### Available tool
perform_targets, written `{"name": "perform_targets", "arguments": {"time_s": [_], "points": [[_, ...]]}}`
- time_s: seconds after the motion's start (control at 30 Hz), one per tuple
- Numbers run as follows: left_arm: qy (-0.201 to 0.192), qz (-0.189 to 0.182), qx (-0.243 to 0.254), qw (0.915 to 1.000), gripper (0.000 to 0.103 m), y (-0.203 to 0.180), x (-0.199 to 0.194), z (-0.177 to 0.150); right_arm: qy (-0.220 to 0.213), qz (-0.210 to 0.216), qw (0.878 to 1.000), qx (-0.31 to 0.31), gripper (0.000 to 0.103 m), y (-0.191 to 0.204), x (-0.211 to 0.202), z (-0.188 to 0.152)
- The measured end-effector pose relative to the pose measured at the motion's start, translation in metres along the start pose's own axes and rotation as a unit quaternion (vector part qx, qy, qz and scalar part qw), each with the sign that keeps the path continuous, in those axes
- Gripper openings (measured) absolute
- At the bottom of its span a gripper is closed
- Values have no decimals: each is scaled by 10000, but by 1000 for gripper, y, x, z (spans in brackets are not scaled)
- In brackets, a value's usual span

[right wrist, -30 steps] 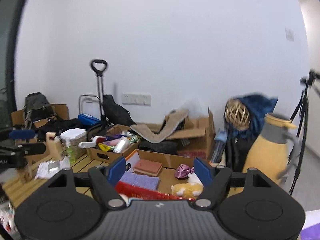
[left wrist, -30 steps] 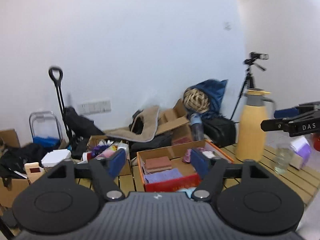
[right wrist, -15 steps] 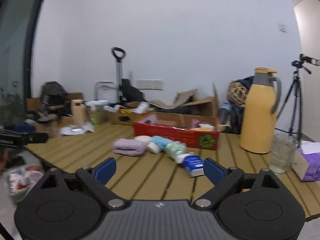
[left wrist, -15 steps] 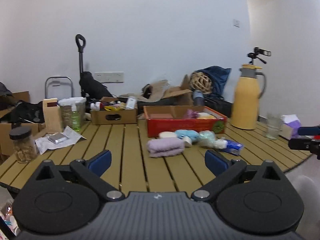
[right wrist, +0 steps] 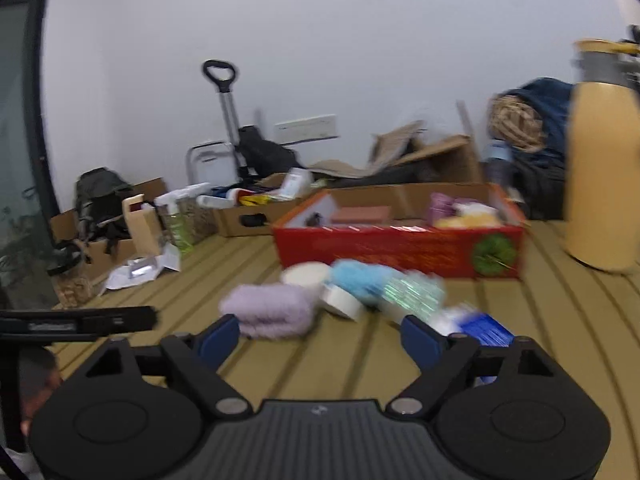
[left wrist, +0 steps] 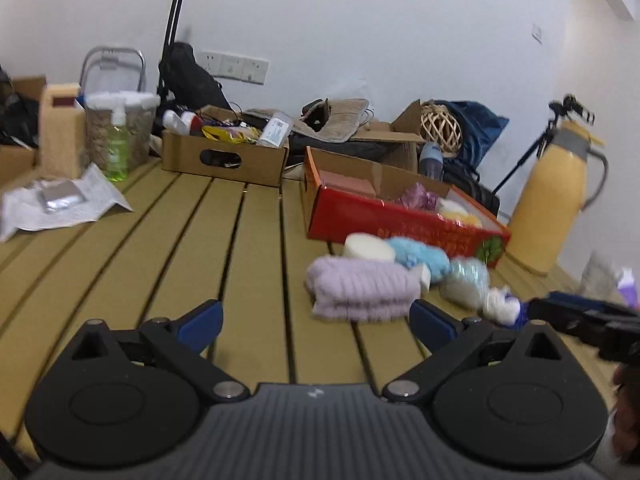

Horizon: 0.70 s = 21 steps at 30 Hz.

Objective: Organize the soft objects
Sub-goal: 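Grasp the folded lavender towel with the right gripper, then carry the lavender towel into the red box and open the right gripper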

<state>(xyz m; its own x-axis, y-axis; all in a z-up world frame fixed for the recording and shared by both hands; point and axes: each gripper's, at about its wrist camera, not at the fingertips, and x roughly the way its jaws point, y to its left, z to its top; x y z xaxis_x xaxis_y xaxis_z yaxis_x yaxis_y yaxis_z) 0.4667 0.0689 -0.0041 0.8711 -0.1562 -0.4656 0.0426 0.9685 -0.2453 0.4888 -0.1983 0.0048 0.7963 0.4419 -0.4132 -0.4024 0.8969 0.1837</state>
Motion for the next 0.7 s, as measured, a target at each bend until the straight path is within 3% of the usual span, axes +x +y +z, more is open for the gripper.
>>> {"name": "perform_targets", "arguments": {"time_s": [0.1, 0.17, 0.23, 0.33, 0.47, 0.7], "points": [[102, -44, -296, 9995, 96, 7, 30, 12, 121, 268, 9995, -63, 72, 8, 44, 17], [170, -141, -472, 9986, 78, 14, 51, 15, 188, 419, 9989, -77, 72, 12, 69, 24], [335, -320, -735, 9962, 69, 21, 72, 14, 338, 461, 9983, -66, 60, 13, 97, 25], [575, -558, -1062, 9911, 65, 28, 97, 11, 707, 440, 9959, 355, 45, 3, 134, 20], [562, -880, -1131, 9881, 33, 30, 106, 8, 990, 789, 9854, 1143, 43, -13, 157, 11], [488, -967, -995, 9891, 21, 24, 104, 7, 1013, 941, 9840, 1120, 33, -16, 162, 7]]}}
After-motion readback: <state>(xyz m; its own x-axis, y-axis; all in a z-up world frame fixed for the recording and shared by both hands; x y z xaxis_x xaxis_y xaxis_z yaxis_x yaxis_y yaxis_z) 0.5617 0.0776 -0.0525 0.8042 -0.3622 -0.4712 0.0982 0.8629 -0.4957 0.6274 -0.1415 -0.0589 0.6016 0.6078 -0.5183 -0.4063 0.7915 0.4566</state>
